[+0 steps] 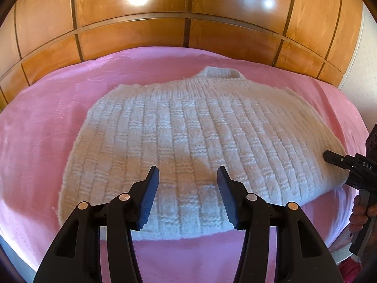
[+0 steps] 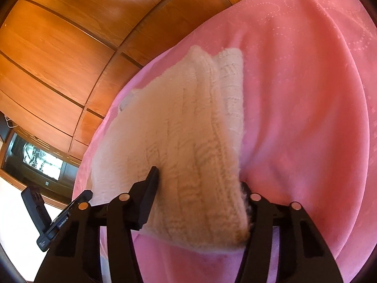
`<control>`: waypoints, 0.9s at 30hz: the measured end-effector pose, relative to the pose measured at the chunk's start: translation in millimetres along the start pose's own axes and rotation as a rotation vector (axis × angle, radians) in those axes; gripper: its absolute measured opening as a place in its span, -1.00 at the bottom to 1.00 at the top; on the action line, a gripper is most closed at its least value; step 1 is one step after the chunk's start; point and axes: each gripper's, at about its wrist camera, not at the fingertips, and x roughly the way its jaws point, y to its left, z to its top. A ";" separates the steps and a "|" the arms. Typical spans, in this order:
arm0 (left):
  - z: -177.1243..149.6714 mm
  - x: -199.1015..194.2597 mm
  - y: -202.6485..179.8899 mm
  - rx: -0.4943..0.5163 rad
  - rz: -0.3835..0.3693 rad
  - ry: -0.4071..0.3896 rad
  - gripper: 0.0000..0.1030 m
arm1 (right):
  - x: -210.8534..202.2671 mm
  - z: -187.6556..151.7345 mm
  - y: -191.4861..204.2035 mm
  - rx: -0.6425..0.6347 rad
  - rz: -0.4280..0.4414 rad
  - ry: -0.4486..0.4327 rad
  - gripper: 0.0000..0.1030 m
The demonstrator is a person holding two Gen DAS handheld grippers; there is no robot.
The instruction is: Fold small clothes
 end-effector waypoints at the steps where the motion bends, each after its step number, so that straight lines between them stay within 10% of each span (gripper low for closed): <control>1: 0.2 -0.1 -2.2 0.004 0.000 0.000 -0.02 | -0.4 -0.1 0.1 -0.001 0.003 -0.002 0.02; 8: 4.1 6.4 -20.6 0.049 -0.051 0.014 -0.02 | -3.6 -1.7 -3.8 -0.022 0.043 -0.004 0.17; 19: 11.3 40.7 -27.9 0.029 -0.090 0.106 -0.01 | -11.4 4.3 11.1 -0.035 0.034 0.007 -0.48; 27: 25.9 13.0 7.8 -0.107 -0.365 0.082 -0.01 | -21.6 14.4 60.1 -0.100 0.110 0.006 -0.54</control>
